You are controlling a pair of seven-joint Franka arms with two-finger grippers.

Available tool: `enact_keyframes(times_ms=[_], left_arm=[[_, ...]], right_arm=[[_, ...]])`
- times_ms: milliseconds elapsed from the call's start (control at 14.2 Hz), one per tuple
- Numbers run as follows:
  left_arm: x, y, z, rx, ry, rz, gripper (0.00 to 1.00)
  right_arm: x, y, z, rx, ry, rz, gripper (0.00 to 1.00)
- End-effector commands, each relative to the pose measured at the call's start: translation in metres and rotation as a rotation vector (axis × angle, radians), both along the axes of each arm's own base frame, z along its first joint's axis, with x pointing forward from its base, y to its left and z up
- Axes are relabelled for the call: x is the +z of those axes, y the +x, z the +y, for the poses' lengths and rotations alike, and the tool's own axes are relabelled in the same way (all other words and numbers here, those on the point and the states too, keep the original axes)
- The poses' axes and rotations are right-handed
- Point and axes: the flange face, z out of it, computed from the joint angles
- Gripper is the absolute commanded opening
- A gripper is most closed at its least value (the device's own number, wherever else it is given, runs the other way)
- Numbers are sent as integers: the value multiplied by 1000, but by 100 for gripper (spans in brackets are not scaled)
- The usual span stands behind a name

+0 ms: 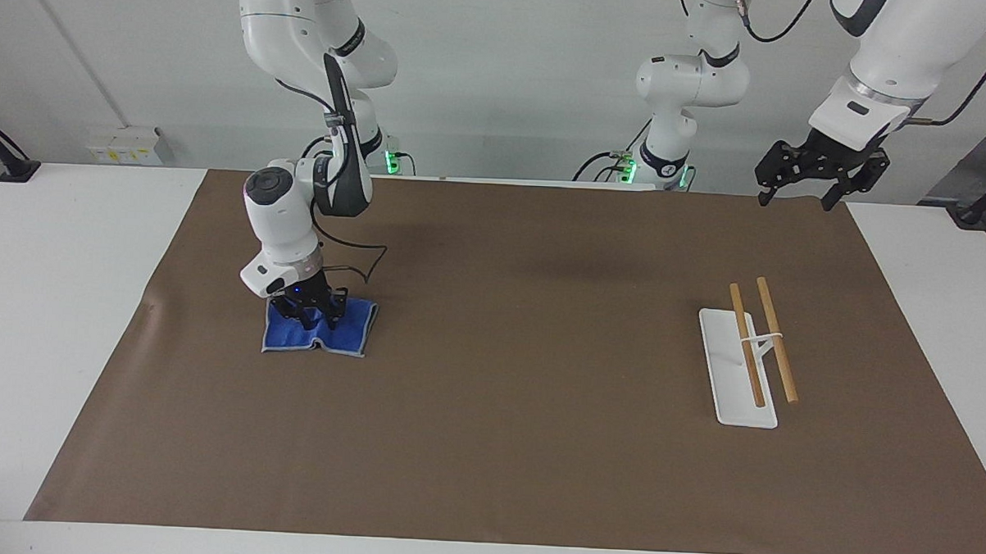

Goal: Right arm passes towel to left arm to hang
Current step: 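Lift the blue towel with the right gripper toward the table center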

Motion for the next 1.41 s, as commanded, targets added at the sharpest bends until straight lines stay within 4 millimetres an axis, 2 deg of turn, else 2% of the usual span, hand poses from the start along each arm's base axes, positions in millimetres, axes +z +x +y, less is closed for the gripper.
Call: enact_keyframes(times_ms=[0, 212, 353, 565, 707, 848, 1131, 1343], left_arm=[[0, -10, 2, 14, -10, 8, 100], [1, -9, 2, 14, -10, 5, 100], [0, -9, 2, 14, -9, 7, 100], [0, -9, 2, 14, -9, 7, 100], [0, -9, 2, 14, -10, 7, 100], [0, -9, 2, 14, -10, 7, 100], [-2, -13, 0, 11, -7, 34, 100], [-1, -13, -2, 10, -6, 31, 100]], right_arm=[[1, 1, 2, 26, 3, 24, 0], [39, 15, 15, 119, -1, 88, 0], [67, 18, 23, 123, 13, 70, 0], [103, 22, 45, 105, 95, 35, 0], [142, 34, 63, 100, 163, 27, 0], [180, 41, 73, 92, 234, 18, 0], [241, 32, 86, 63, 410, 2, 0], [262, 22, 94, 55, 509, 6, 0]])
